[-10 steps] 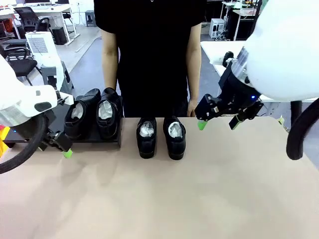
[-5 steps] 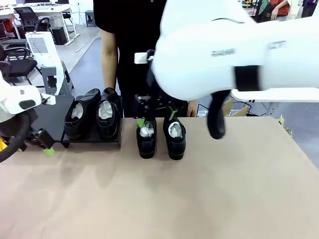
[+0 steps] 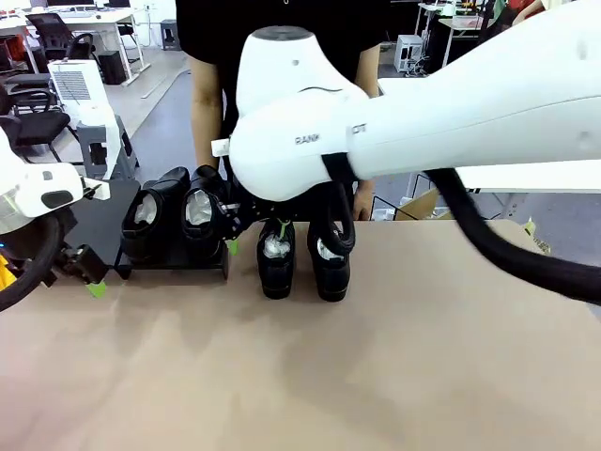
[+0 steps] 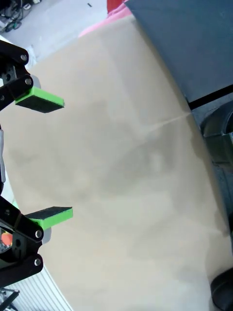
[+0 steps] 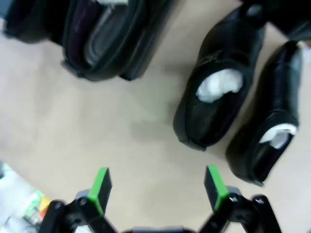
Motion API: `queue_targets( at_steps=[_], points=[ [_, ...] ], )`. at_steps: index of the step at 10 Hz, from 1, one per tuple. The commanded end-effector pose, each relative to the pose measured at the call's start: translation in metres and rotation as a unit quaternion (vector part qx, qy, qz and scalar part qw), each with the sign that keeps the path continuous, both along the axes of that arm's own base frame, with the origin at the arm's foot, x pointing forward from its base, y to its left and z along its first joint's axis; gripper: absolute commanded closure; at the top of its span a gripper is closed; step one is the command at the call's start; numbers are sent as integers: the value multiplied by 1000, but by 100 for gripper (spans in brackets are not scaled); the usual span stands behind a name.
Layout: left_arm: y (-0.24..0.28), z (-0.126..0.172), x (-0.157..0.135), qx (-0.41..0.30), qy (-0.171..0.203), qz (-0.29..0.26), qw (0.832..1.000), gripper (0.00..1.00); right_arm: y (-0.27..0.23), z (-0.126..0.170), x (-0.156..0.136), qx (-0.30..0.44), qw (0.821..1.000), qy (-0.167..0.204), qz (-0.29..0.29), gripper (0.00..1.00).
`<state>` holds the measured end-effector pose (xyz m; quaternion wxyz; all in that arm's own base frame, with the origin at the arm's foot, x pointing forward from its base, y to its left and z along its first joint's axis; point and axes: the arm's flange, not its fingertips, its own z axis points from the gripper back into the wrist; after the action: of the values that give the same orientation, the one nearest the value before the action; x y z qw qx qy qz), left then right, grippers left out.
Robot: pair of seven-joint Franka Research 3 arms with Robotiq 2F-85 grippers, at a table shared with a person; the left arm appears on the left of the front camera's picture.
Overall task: Organize the shoes by placing them on the stand.
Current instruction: Pick up one Shoe and place it in the middle of the table.
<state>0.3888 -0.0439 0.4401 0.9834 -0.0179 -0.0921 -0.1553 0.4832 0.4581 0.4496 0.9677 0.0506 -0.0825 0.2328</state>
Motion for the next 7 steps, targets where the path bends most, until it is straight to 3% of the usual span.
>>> queue_targets(
  at_steps=[1,2,3,5,7],
  points=[
    [2,0,3,-1,-4,1,1000,0,23,0,11,-23,998,3,-63,0],
    [2,0,3,-1,-4,1,1000,0,25,-7,14,-33,996,10,-84,0],
    [2,0,3,-1,-4,1,1000,0,8,-7,7,-7,1000,3,-25,0],
    [2,0,3,-1,-4,1,1000,0,8,-7,7,-7,1000,3,-25,0],
    [2,0,3,-1,-4,1,1000,0,13,-19,17,-30,995,9,-95,0]
  ],
)
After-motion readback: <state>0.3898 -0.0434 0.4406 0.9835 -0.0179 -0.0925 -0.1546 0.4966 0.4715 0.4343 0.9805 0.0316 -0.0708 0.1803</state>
